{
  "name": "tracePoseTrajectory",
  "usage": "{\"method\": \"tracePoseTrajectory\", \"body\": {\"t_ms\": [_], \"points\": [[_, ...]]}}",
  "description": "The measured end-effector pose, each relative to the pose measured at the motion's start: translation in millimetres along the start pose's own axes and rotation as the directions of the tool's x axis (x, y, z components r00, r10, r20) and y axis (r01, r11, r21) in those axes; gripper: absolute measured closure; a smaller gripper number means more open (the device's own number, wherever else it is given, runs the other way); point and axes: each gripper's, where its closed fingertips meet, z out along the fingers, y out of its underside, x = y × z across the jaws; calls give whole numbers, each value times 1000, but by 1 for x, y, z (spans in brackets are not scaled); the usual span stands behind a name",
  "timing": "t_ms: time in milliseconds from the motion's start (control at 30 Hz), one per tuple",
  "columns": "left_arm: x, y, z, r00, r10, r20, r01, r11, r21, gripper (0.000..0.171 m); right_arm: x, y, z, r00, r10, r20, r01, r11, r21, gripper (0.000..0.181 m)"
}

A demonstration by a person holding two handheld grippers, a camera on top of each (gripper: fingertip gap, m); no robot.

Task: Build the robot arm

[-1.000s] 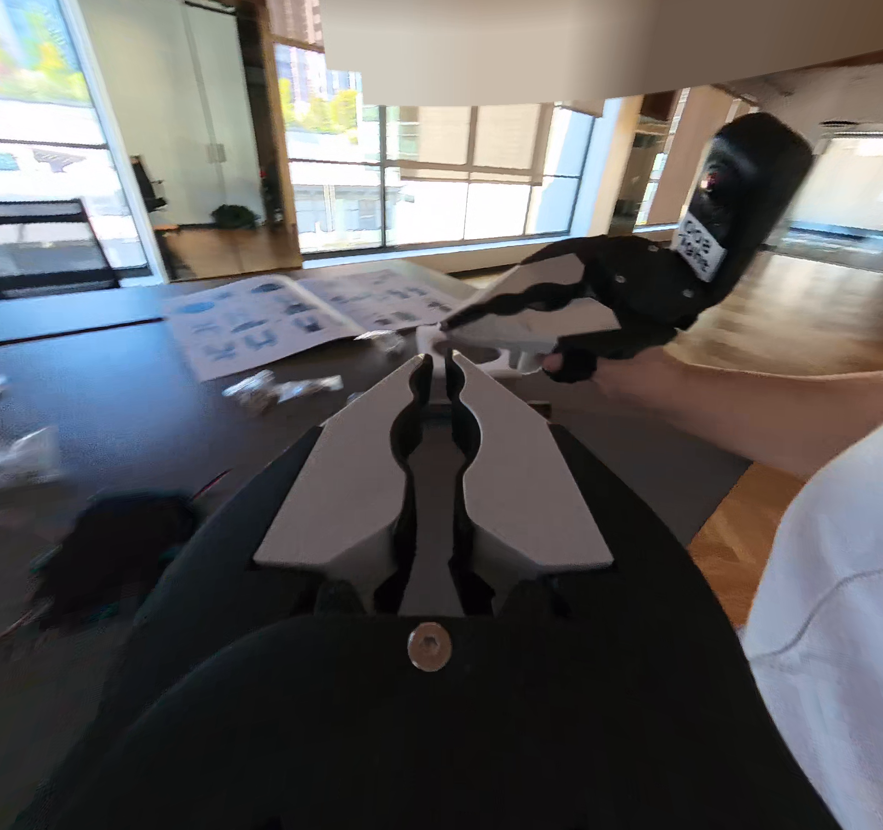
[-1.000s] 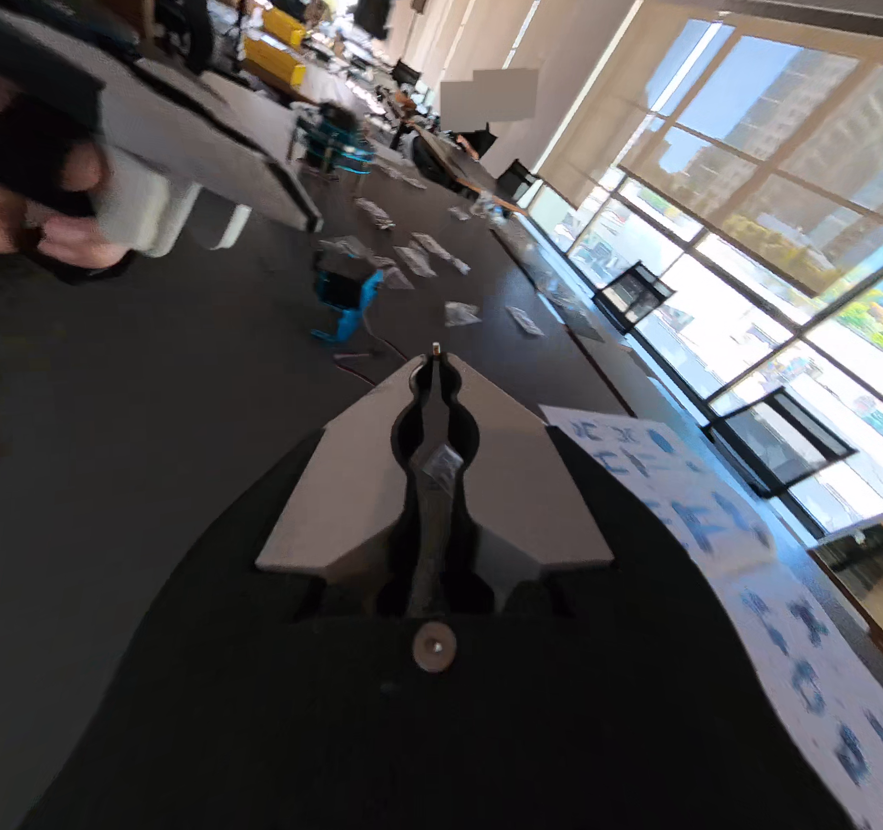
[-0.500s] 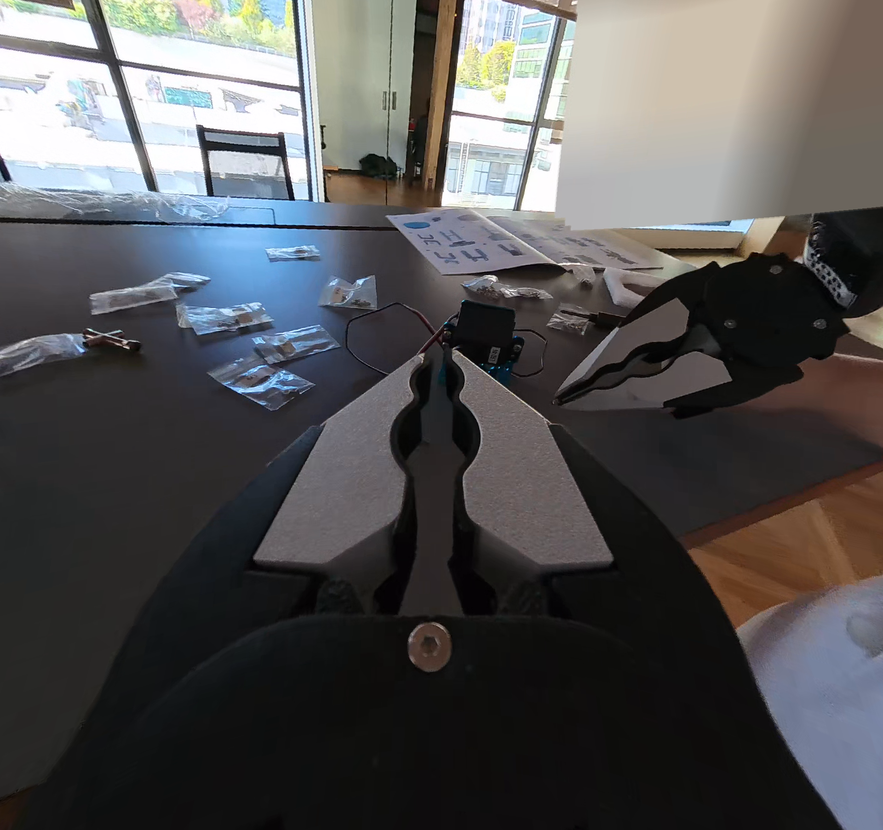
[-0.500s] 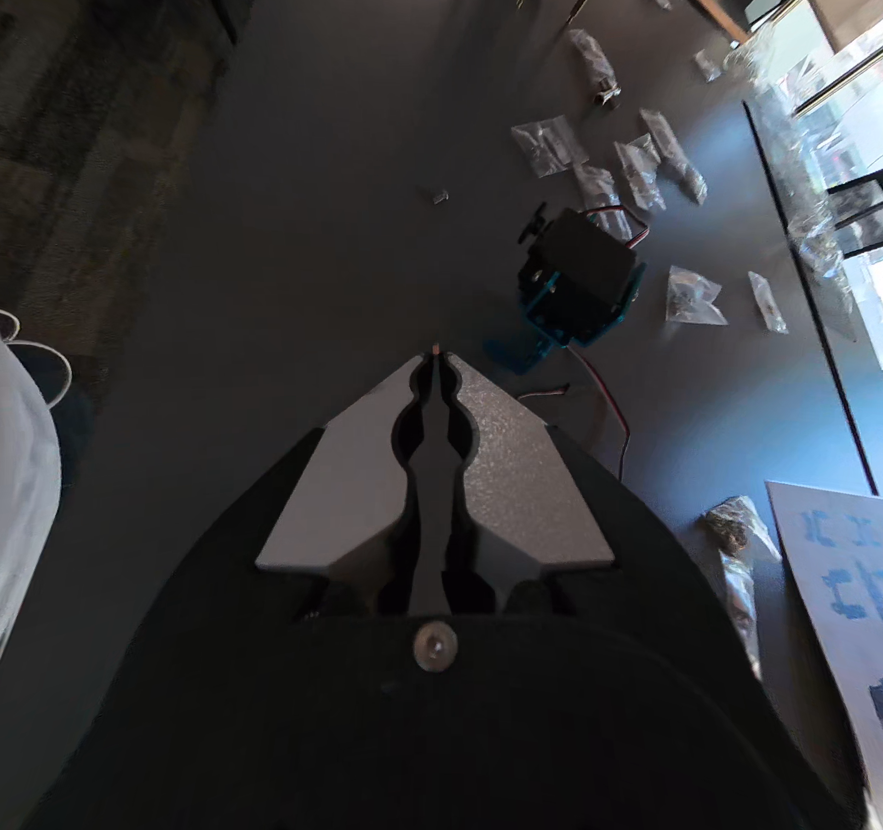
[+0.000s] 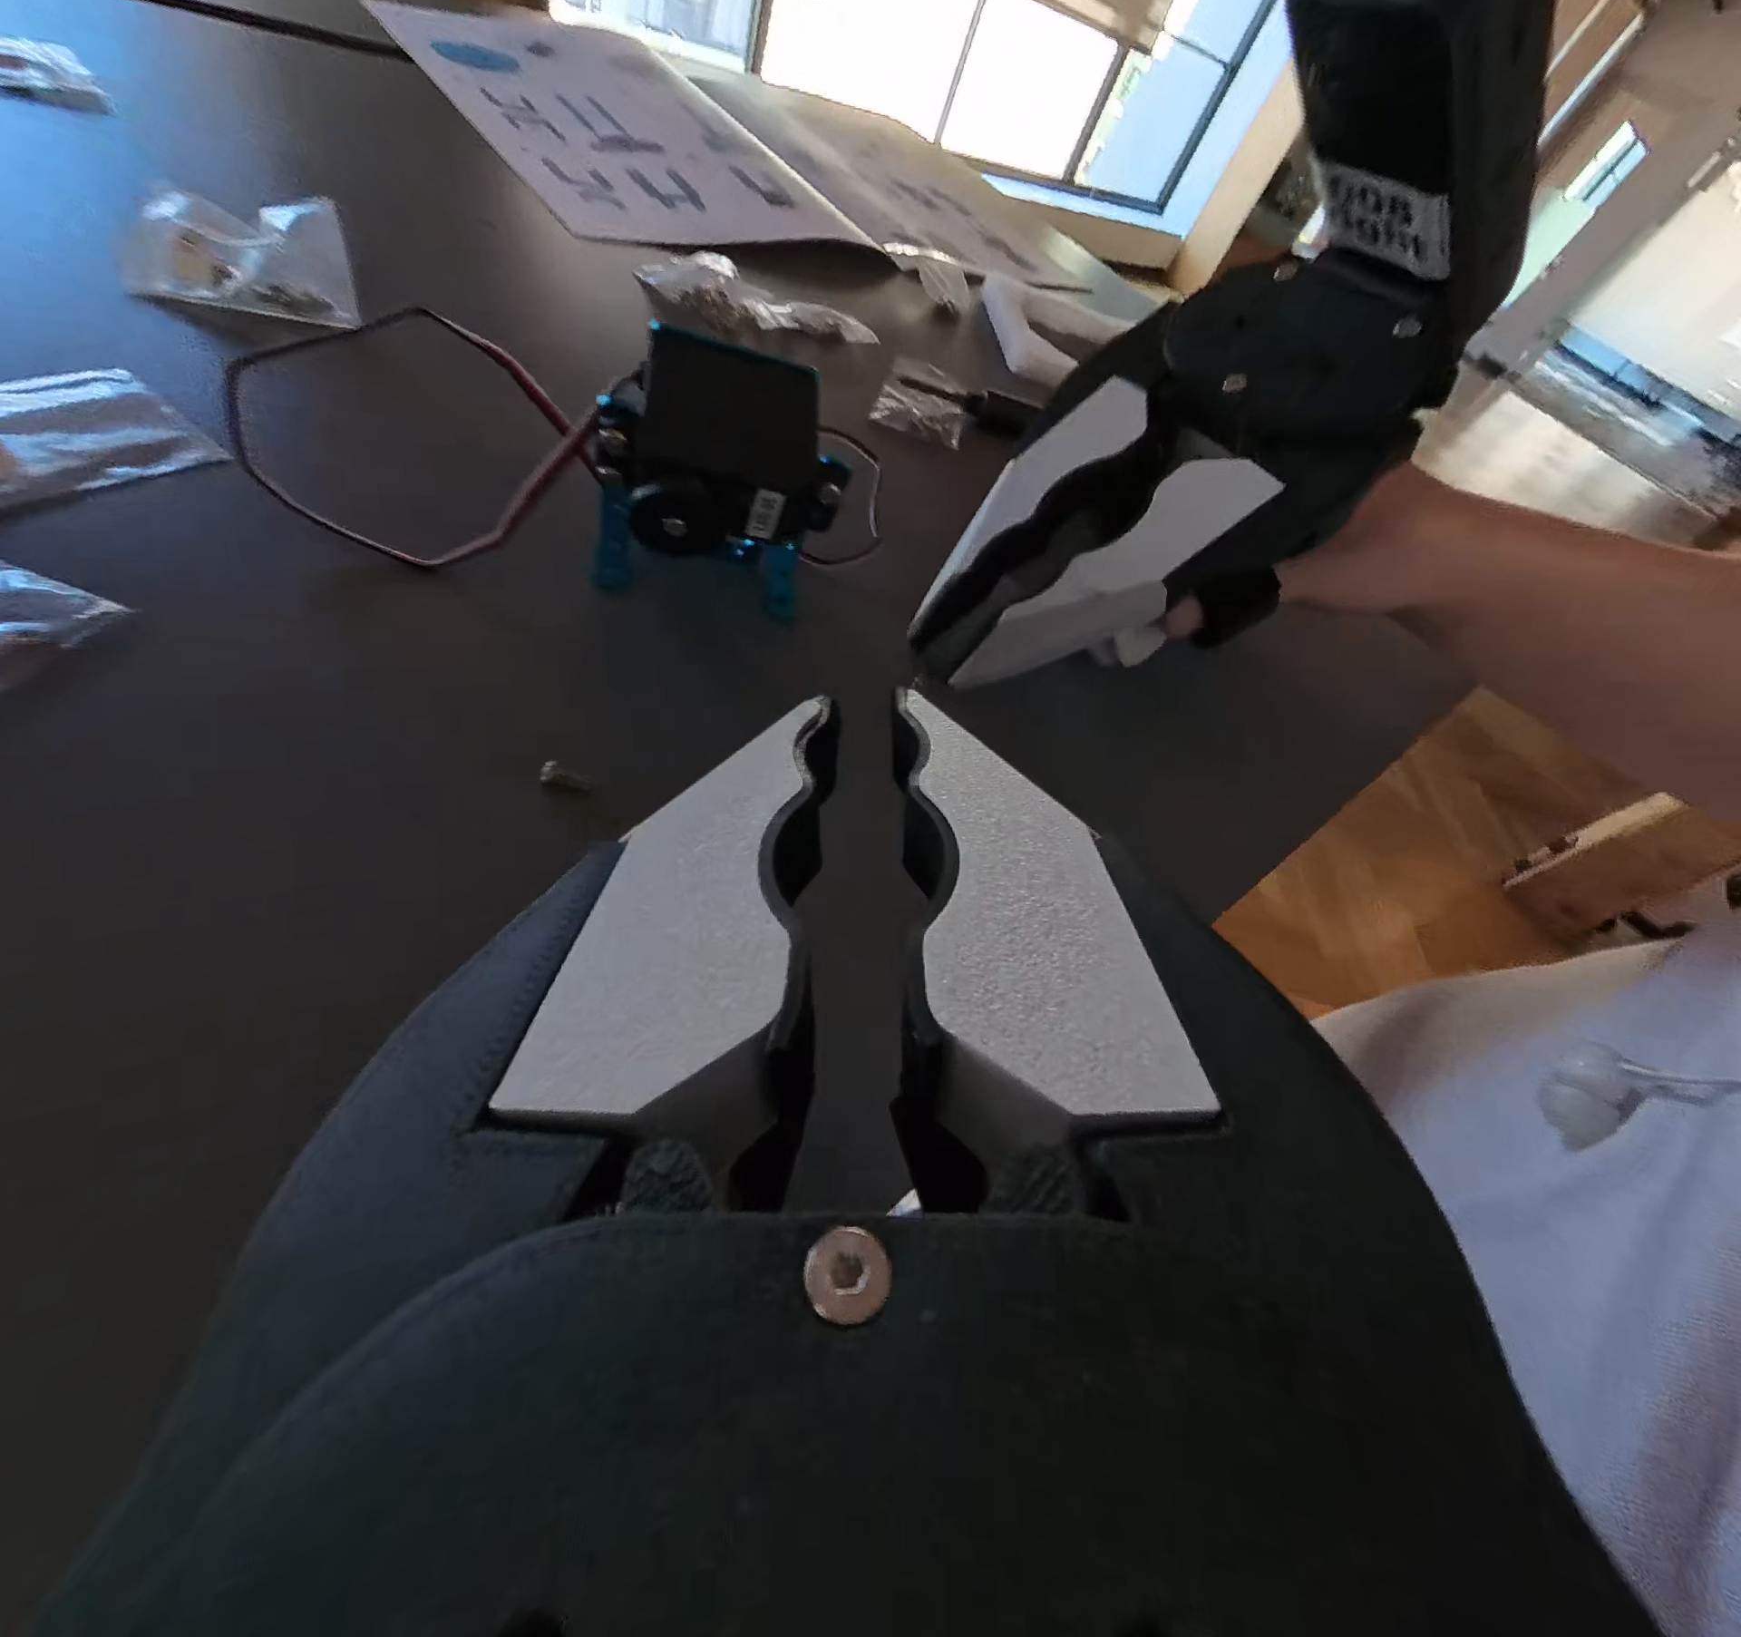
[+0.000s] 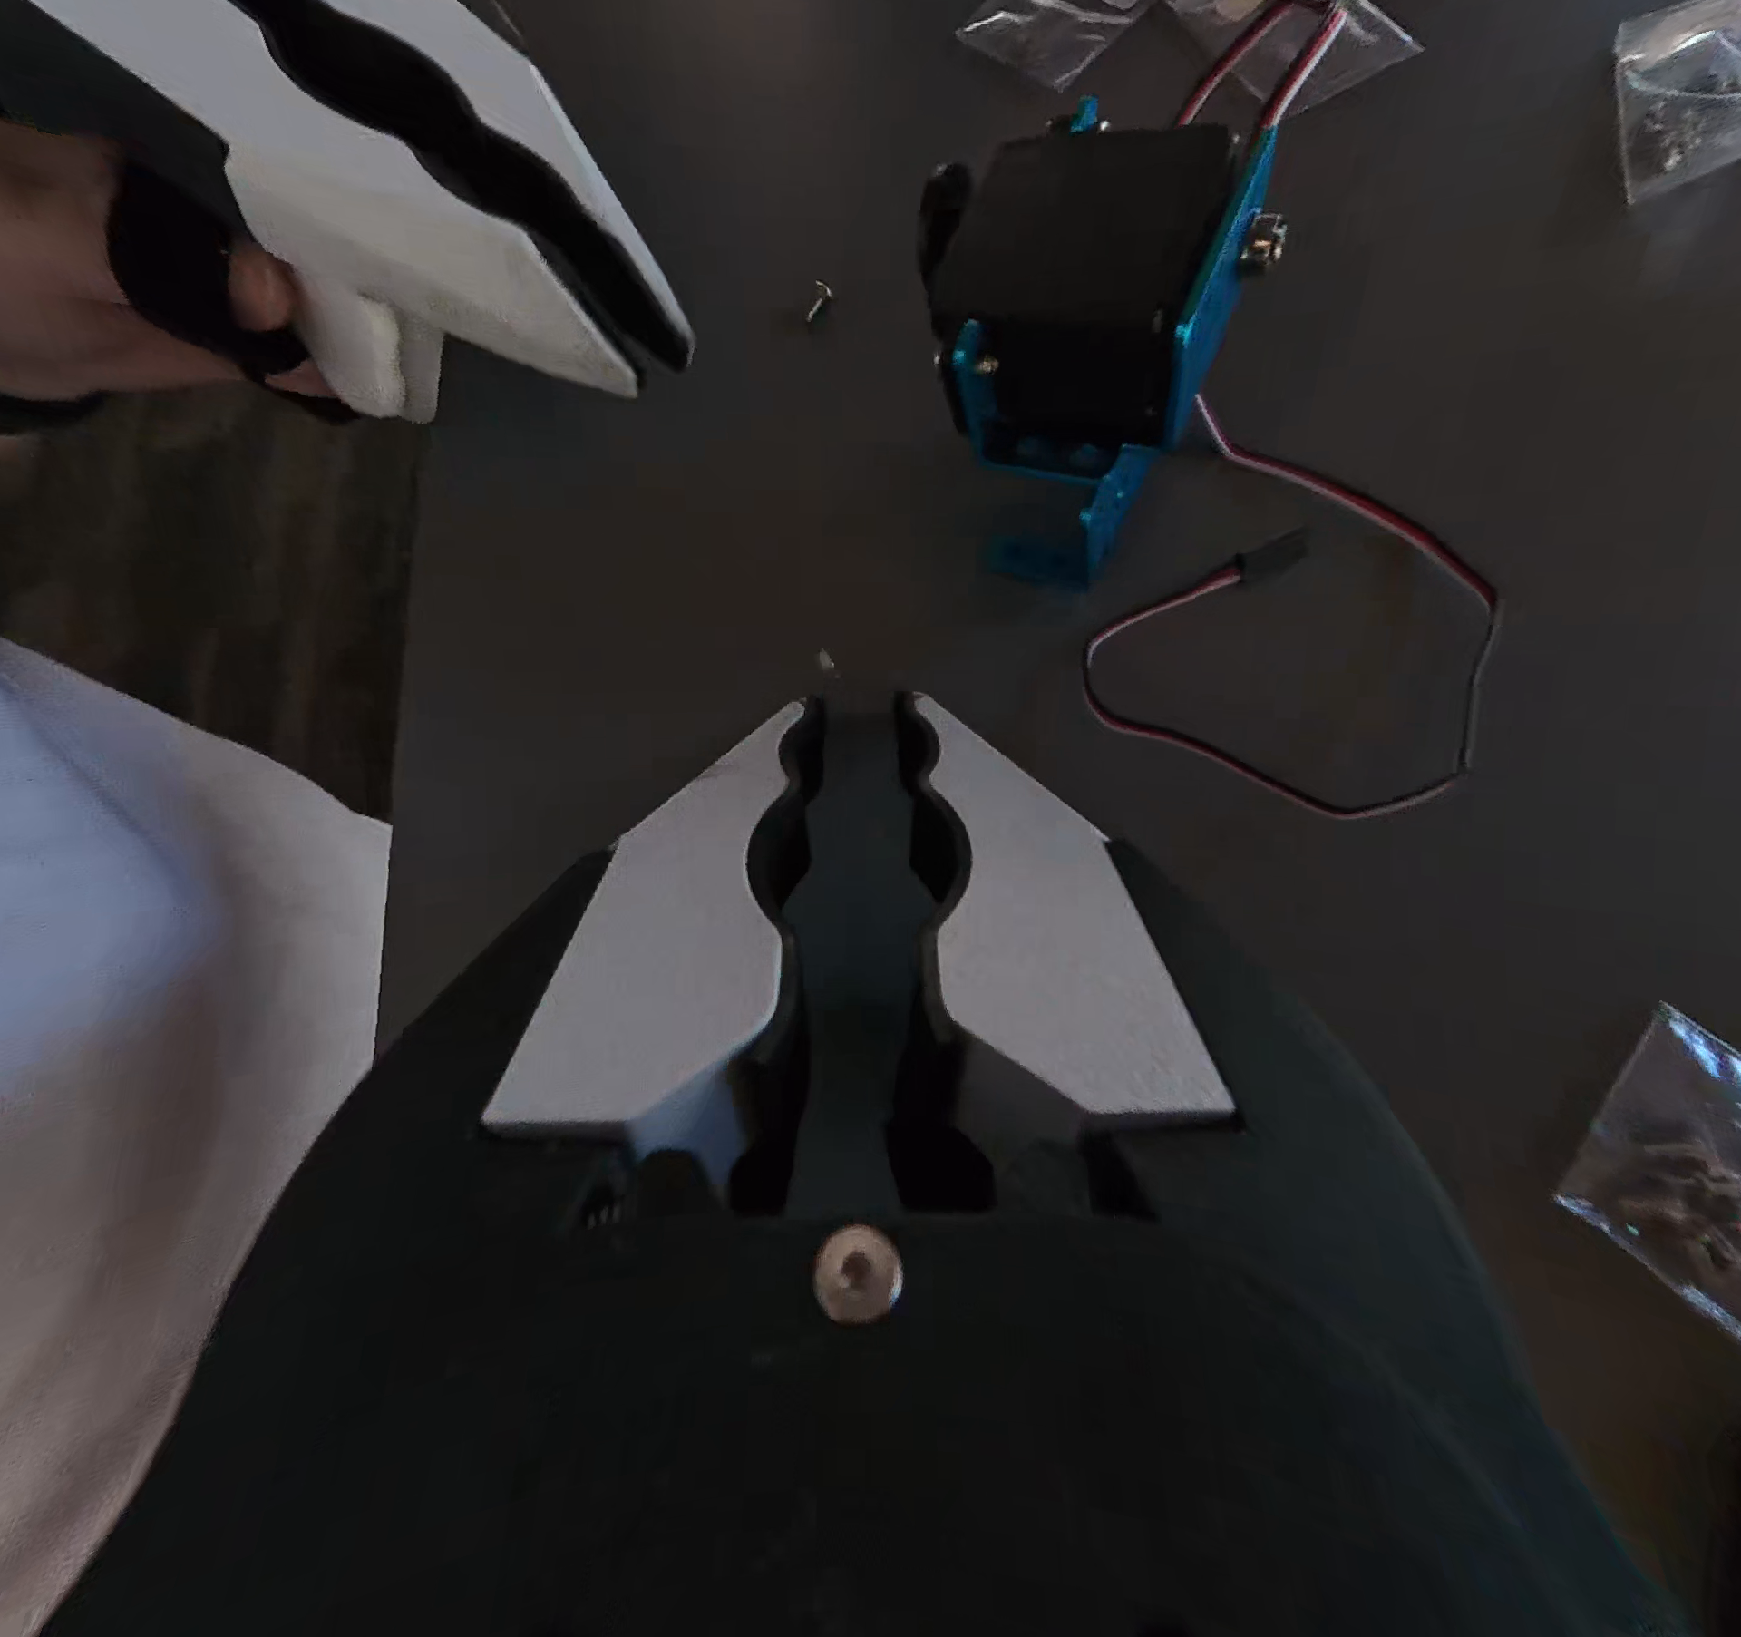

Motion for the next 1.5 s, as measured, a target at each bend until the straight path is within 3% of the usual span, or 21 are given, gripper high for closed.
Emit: {"method": "tracePoseTrajectory", "body": {"t_ms": [200,300,433,533,633,767,900,1000,1133,1267,1400,1500], "points": [[12,8,18,990,135,46,-133,990,-55,157,-8,14,-43,995,-66,-69,71,995,72,165],[21,-2,26,979,174,110,-175,985,-5,156,-4,33,-86,991,-21,-135,42,987,154,163],[66,-23,47,960,241,142,-256,962,97,158,31,71,-163,953,113,-282,-27,955,295,162],[109,-28,89,964,241,114,-252,962,102,155,71,108,-223,897,180,-404,-30,936,352,153],[153,-32,143,975,203,94,-213,971,111,152,110,143,-277,860,152,-486,37,933,357,153],[205,-57,214,959,211,189,-243,956,164,146,158,165,-330,864,97,-493,127,907,401,157],[270,-75,283,978,176,116,-195,964,180,139,182,176,-349,930,119,-348,53,892,448,163],[290,-68,320,977,165,138,-182,976,122,135,191,179,-352,956,137,-259,8,872,490,165],[308,-61,346,978,148,146,-166,979,122,139,194,183,-348,973,132,-192,-18,865,501,166],[317,-57,354,980,150,129,-166,978,123,142,202,194,-347,969,142,-204,-28,879,477,161],[311,-72,349,985,123,124,-147,967,208,147,234,192,-368,945,133,-300,-12,927,375,162],[297,-89,348,980,101,170,-138,965,223,148,279,193,-380,923,157,-352,-137,987,82,161]]}}
